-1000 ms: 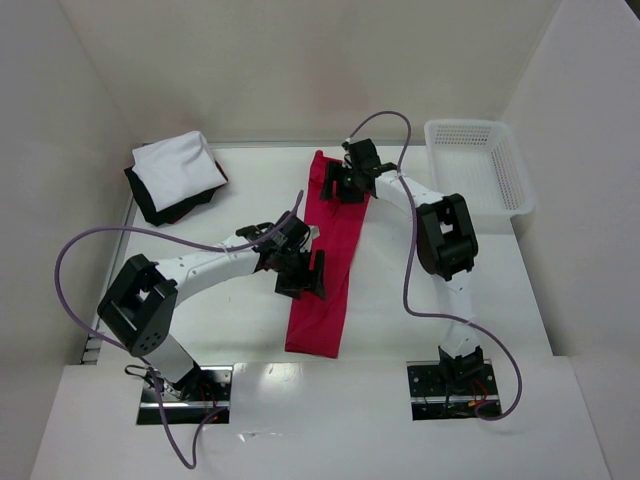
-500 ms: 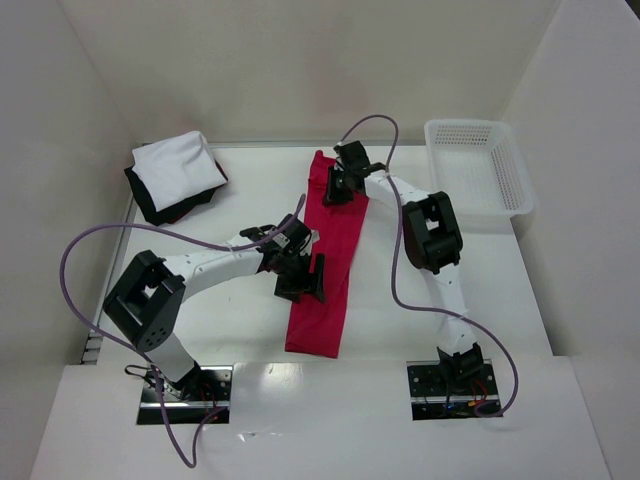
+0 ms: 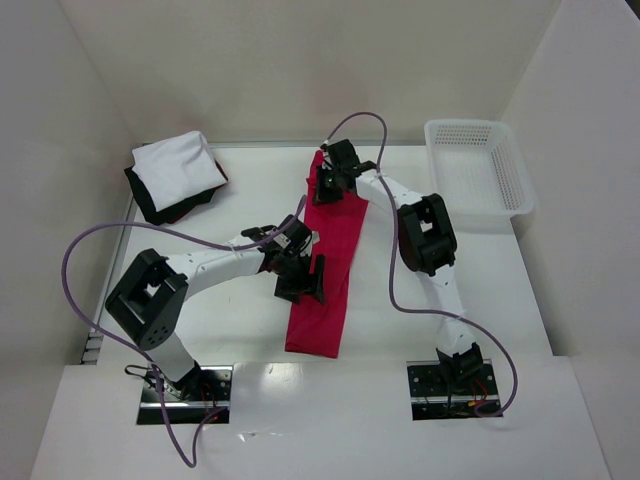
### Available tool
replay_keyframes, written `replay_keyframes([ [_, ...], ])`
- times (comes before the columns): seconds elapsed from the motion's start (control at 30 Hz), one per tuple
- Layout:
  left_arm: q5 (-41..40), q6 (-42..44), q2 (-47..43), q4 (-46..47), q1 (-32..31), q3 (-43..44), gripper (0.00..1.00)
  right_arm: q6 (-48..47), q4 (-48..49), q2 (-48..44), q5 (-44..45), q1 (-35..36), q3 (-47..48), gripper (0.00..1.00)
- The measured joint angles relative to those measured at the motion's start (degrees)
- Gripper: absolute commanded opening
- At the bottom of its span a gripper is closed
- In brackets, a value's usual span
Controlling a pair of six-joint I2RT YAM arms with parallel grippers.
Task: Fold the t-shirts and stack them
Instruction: Rotate the tshirt 90 degrees
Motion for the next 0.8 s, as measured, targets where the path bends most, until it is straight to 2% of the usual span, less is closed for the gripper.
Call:
replay_keyframes([
  [0.1, 0.0, 0.0, 0.1, 0.0, 0.0, 0.0, 0.82, 0.0, -0.3, 0.0, -0.1, 1.2, 0.9, 0.28],
  [0.13, 0.0, 0.0, 0.1, -0.1, 0.0, 0.0, 0.82, -0.1, -0.3, 0.0, 0.0, 1.4, 1.1, 0.41],
  [0.37, 1.4, -0.1, -0.3, -0.5, -0.1, -1.8, 0.81, -0.2, -0.5, -4.5, 2.1, 2.1, -3.8, 0.71],
  [0.47, 2.0, -0.1, -3.2, -1.9, -0.8, -4.7, 0.8, -0.2, -0.5, -9.4, 2.8, 1.7, -7.2, 0.8],
  [0.6, 3.3, -0.3, -9.2, -3.7, -1.4, -7.7, 0.69, 0.3, 0.8, -19.0, 3.2, 0.5, -13.8, 0.81],
  [0.67, 4.1, -0.7, -11.0, -4.0, -1.5, -8.4, 0.6, 0.6, 2.5, -24.6, 3.5, -0.4, -18.6, 0.81],
  [0.8, 5.2, -1.5, -11.4, -4.0, -2.1, -8.8, 0.53, 0.9, 4.4, -31.3, 4.1, -1.7, -25.2, 0.81],
])
